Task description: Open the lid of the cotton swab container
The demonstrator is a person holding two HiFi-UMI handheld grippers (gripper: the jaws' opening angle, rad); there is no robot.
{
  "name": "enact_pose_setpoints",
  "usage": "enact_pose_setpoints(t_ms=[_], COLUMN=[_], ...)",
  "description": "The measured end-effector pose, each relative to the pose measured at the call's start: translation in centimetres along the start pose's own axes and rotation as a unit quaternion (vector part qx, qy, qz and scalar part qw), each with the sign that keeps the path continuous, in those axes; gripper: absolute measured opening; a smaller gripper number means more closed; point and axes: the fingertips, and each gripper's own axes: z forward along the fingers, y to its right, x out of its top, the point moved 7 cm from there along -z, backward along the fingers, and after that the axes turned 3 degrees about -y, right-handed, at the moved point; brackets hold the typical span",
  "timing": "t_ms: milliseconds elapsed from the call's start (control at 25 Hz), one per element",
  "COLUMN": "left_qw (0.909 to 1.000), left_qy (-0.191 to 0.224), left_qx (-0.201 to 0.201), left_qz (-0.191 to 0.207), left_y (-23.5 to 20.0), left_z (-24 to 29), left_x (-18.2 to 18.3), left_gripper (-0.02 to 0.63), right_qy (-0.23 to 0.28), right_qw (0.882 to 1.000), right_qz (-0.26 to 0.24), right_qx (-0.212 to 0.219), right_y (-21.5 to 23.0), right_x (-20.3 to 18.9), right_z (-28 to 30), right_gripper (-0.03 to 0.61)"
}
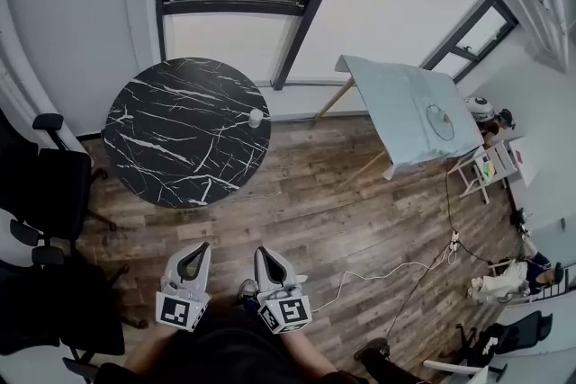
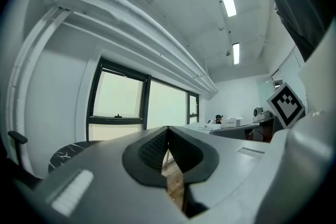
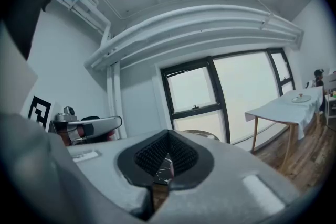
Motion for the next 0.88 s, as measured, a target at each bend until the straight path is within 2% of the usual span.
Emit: enact_pose_setpoints(t_ms=[440,680,880], left_qw=[0.9999,0.9993,0.9964], left_qy=[0.003,0.010,-0.013], left_qx=[0.010,0.034,0.083], left_qz=[-0.005,-0.004,0.008], left_y=[2.7,5.5,6.7], left_z=[2.7,4.9,6.3], left_x=[-0.2,-0.1,-0.8], left_gripper=[0.002,0.002,0.002], right_qy=[-0.004,-0.001,-0.001], right_qw=[1.000,1.000,0.999], right_qz=[0.005,0.005,0.006], right_qx=[0.011,0.025,0.043], right_y=[3.0,6.2,8.9], right_x=[0.5,1.1,1.1], right_z=[-0.2,-0.5,-0.1], right_gripper=[-0.003,-0.003,-0.003])
